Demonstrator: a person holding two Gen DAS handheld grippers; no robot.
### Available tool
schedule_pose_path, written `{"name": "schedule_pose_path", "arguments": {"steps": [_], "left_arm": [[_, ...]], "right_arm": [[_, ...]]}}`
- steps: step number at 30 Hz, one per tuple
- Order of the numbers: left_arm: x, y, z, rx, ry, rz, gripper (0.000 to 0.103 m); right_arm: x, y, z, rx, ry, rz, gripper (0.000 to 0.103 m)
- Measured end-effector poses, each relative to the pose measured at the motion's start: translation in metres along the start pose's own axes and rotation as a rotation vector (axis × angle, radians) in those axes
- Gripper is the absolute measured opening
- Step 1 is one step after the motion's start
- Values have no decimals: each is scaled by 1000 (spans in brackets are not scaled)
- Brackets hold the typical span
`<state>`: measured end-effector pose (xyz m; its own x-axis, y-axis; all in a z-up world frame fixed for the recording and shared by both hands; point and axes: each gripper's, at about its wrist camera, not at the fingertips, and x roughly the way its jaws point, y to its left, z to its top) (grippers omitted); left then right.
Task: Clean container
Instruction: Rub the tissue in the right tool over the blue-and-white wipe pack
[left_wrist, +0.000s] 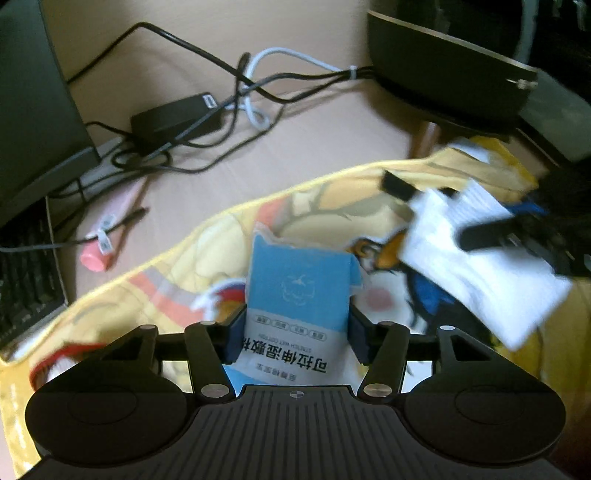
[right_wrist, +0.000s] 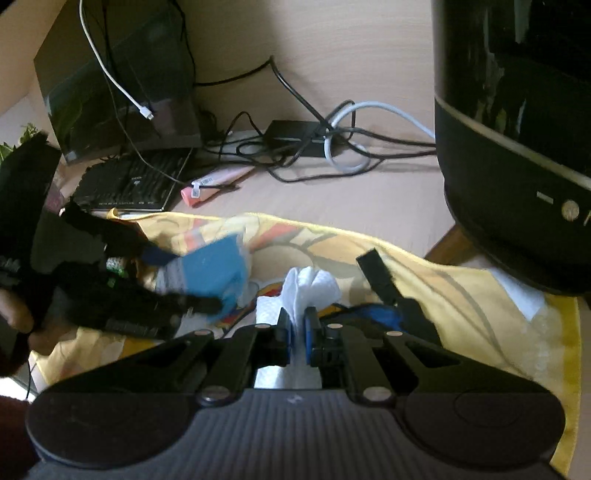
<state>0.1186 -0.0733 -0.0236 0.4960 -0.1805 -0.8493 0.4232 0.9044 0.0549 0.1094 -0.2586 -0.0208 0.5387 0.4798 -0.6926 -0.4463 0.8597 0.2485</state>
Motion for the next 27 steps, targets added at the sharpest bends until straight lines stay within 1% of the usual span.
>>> {"name": "schedule_pose_path", "arguments": {"steps": [2, 3, 4, 6, 7, 9, 12, 13, 14, 16, 18, 20, 21, 27], "left_arm": [[-10, -4, -6, -15, -15, -17, 60], [-16, -6, -10, -22, -22, -26, 67], [-20, -8, -13, -31, -31, -38, 81], [-29, -12, -20, -32, -56, -52, 93], [-32, -15, -23, -22, -60, -53, 93], [-36, -22, -28, 8, -40, -44, 94], [-34, -26, -34, -1, 20, -21, 94], [-35, -26, -35, -9, 34, -16, 94], [-35, -27, -36, -12, 42, -8, 94], [-37, -27, -38, -15, 51, 9, 96], [-41, -26, -39, -31, 40, -8, 99], [-43, -26, -39, -43, 32, -35, 99], [-43, -27, -38, -43, 28, -40, 99], [-40, -31, -38, -23, 37, -50, 100]], "right_arm": [[-5, 5, 7, 1, -29, 20, 8], [-7, 8, 11, 5, -47, 37, 8], [-8, 11, 16, 12, -62, 61, 8], [-8, 19, 25, 32, -85, 126, 8], [-5, 24, 28, 39, -93, 151, 8], [6, 38, 30, 24, -88, 198, 8], [34, 65, 21, -59, -22, 238, 8], [43, 72, 16, -94, 3, 232, 8], [51, 77, 10, -126, 24, 208, 8], [56, 77, 3, -145, 17, 184, 8], [52, 71, 5, -137, 9, 155, 9], [50, 64, 8, -148, -2, 91, 10], [50, 60, 9, -146, -4, 65, 11], [52, 27, 6, -41, 25, -6, 13]]}}
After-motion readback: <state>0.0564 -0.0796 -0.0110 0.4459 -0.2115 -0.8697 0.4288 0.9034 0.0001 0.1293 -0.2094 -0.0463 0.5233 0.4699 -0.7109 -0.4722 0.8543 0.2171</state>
